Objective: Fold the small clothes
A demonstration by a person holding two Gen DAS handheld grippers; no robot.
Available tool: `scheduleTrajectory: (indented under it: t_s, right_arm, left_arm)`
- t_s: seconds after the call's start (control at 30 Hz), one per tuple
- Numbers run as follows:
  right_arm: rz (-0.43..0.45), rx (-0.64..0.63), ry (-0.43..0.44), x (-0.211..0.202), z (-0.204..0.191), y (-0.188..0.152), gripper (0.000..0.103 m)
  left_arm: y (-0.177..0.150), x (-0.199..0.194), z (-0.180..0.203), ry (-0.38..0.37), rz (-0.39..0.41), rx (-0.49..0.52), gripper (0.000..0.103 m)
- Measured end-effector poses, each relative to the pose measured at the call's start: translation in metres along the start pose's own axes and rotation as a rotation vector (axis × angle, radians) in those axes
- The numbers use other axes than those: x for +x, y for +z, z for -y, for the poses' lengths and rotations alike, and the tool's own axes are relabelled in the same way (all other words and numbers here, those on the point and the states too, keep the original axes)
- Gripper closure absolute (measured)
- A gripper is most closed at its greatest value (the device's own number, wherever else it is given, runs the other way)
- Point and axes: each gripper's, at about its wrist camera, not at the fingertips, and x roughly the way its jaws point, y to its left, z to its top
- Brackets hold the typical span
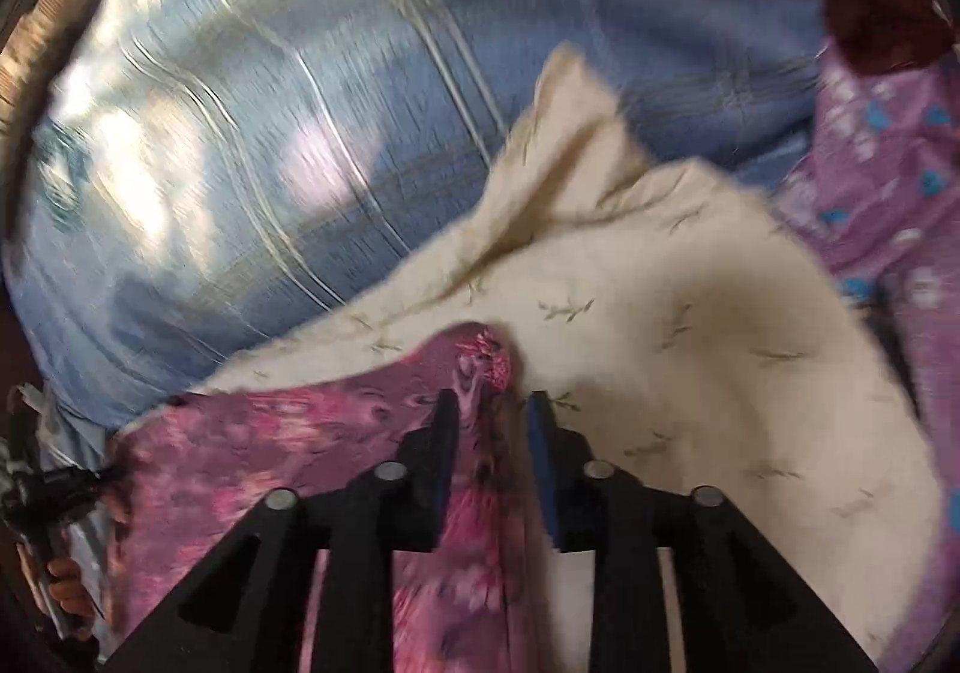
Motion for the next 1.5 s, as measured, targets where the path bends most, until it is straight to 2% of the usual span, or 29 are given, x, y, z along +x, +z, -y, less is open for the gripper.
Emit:
scheduleTrajectory:
  t_s: [0.07,0.13,0.2,0.27,0.3,0.37,0.43,0.47,0.5,0.53,0.6,0.63,0.67,0.7,0.73,0.77,0.83,0.9,0.97,1.03,1.1,1.17,1.2,1.23,1.27,1.4,1.5]
  right_arm:
    - [0.02,-0.003,0.074,-0.031,-0.002,-0.013,0.073]
    - [0.01,-0.013,0.142,-0.053,-0.004,-0.036,0.062]
    - [-0.011,-0.03,0.192,-0.067,-0.007,-0.071,0.061]
    - [-0.031,-0.039,0.199,-0.069,-0.005,-0.096,0.061]
    - [-0.038,-0.048,0.193,-0.07,-0.006,-0.11,0.061]
    - [-0.064,-0.065,0.149,-0.062,-0.005,-0.136,0.061]
    - [-0.085,-0.07,0.097,-0.049,0.0,-0.156,0.06]
    - [-0.071,-0.081,0.09,-0.052,0.0,-0.157,0.061]
    - [-0.074,-0.082,0.08,-0.055,-0.001,-0.155,0.061]
    - [-0.078,-0.072,0.081,-0.063,-0.003,-0.151,0.06]
    - [-0.06,-0.042,0.159,-0.082,-0.004,-0.146,0.06]
    - [-0.061,-0.015,0.217,-0.093,-0.005,-0.148,0.053]
    - [-0.069,-0.001,0.246,-0.095,-0.005,-0.149,0.045]
    - [-0.087,0.015,0.279,-0.099,-0.005,-0.155,0.028]
    - [-0.106,0.038,0.307,-0.101,-0.006,-0.165,0.023]
    - [-0.135,0.074,0.34,-0.098,-0.004,-0.176,0.023]
    - [-0.202,0.158,0.393,-0.086,-0.001,-0.191,0.023]
    - [-0.244,0.256,0.411,-0.069,0.006,-0.199,0.023]
    - [-0.25,0.345,0.399,-0.057,0.013,-0.201,0.023]
    - [-0.207,0.452,0.441,-0.047,0.018,-0.2,0.023]
    - [-0.168,0.455,0.431,-0.041,0.013,-0.194,0.023]
    - [-0.132,0.443,0.428,-0.034,0.004,-0.185,0.033]
    - [-0.131,0.438,0.435,-0.031,0.0,-0.183,0.068]
    - [-0.149,0.42,0.447,-0.025,-0.004,-0.179,0.093]
    - [-0.146,0.412,0.457,-0.025,-0.005,-0.177,0.094]
    - [-0.098,0.325,0.489,-0.055,-0.005,-0.174,0.095]
    - [-0.089,0.28,0.554,-0.082,-0.003,-0.182,0.097]
  left_arm:
    - [-0.024,-0.025,-0.003,-0.008,0.026,0.019,0.061]
    - [-0.059,-0.048,-0.001,-0.045,0.029,0.064,0.058]
    - [-0.094,-0.06,-0.001,-0.109,0.029,0.061,0.046]
    - [-0.126,-0.06,-0.005,-0.168,0.029,0.047,0.041]
    - [-0.132,-0.056,-0.007,-0.163,0.027,0.042,0.041]
    - [-0.15,-0.037,-0.018,-0.097,0.016,0.021,0.041]
    - [-0.155,-0.015,-0.029,-0.029,-0.04,0.002,0.052]
    - [-0.155,-0.024,-0.028,-0.02,-0.004,0.02,0.054]
    - [-0.151,-0.026,-0.023,-0.017,-0.003,0.024,0.055]
    - [-0.149,-0.036,-0.024,-0.046,-0.004,0.008,0.055]
    - [-0.15,-0.058,-0.033,-0.146,0.024,-0.047,0.055]
    - [-0.152,-0.067,-0.039,-0.182,0.037,-0.074,0.054]
    - [-0.156,-0.074,-0.048,-0.234,0.047,-0.12,0.049]
    - [-0.158,-0.075,-0.052,-0.258,0.044,-0.149,0.039]
    - [-0.162,-0.072,-0.058,-0.292,0.031,-0.191,0.034]
    - [-0.167,-0.067,-0.061,-0.334,0.011,-0.224,0.03]
    - [-0.172,-0.051,-0.061,-0.382,-0.04,-0.265,0.03]
    - [-0.174,-0.034,-0.051,-0.39,-0.098,-0.295,0.03]
    - [-0.174,-0.017,-0.047,-0.394,-0.137,-0.325,0.03]
    - [-0.172,-0.018,-0.044,-0.398,-0.101,-0.347,0.027]
    - [-0.161,-0.017,-0.037,-0.398,-0.07,-0.368,0.026]
    - [-0.15,-0.008,-0.033,-0.377,-0.06,-0.379,0.03]
    - [-0.147,-0.006,-0.031,-0.381,-0.047,-0.392,0.06]
    - [-0.143,-0.004,-0.028,-0.376,-0.037,-0.371,0.08]
    - [-0.141,-0.005,-0.025,-0.372,-0.038,-0.349,0.089]
    - [-0.151,-0.034,-0.022,-0.301,0.053,-0.278,0.096]
    - [-0.166,-0.058,-0.016,-0.245,0.111,-0.244,0.097]
